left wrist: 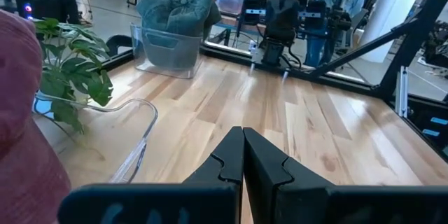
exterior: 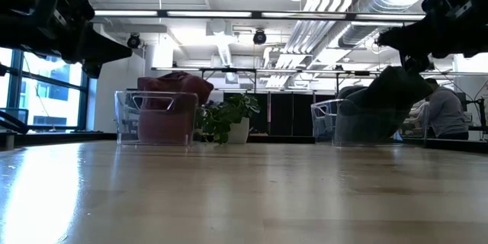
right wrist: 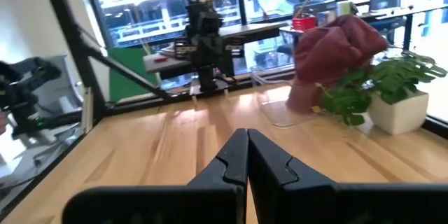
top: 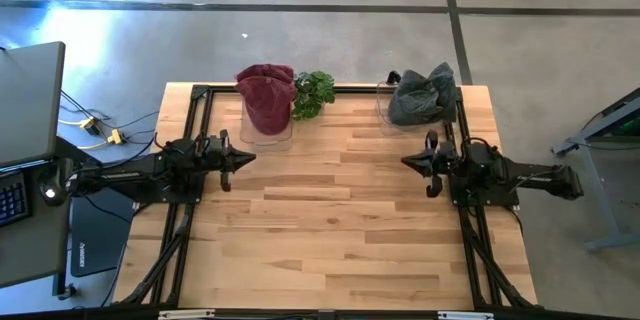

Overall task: Pick & Place hat
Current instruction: Return to Home Position

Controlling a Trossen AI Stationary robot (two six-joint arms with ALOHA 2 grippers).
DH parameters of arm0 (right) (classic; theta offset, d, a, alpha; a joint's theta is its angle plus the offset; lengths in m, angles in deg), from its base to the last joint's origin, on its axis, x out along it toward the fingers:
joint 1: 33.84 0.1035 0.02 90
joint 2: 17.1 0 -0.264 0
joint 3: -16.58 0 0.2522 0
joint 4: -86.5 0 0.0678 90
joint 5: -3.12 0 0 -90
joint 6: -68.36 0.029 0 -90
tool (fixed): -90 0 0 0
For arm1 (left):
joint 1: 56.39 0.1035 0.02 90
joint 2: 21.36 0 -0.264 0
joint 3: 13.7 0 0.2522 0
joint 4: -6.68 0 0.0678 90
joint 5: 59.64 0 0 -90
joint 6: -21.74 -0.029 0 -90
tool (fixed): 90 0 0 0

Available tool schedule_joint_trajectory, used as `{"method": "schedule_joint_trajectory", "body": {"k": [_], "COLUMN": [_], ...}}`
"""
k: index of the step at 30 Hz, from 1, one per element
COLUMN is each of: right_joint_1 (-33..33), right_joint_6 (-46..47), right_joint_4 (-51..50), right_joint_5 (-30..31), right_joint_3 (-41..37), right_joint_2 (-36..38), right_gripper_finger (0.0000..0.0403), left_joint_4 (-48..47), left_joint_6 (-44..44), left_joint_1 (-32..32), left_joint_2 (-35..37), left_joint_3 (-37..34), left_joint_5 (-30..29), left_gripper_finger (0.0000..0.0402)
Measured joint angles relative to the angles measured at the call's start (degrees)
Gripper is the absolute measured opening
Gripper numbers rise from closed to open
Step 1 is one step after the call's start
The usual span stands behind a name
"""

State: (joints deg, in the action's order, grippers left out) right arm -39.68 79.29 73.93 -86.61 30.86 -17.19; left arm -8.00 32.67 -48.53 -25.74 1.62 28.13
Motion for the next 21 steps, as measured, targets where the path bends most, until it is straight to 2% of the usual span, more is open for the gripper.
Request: {"method": "schedule_joint_trajectory", "body": {"k": [11,21], "right_joint_1": [6.5,7.2], "right_joint_6": [-4.9,-3.6], "right_joint_4": [-0.3,-0.1], "right_joint_5": [-0.3,-0.4], "right_joint_3": [0.0,0.0], "right_joint_2": [0.0,0.0], "right_gripper_finger": [0.0,0.0001], "left_joint_4": [0.1,0.9], "left_joint_6": [-1.7,-1.7], "left_joint_1": [0.0,0.0], "left_joint_2": [0.0,0.0], "left_joint_3": [0.0,-0.1], "left_joint_5": [-0.5,-0.2], "left_gripper_finger": [0.0,0.0]}}
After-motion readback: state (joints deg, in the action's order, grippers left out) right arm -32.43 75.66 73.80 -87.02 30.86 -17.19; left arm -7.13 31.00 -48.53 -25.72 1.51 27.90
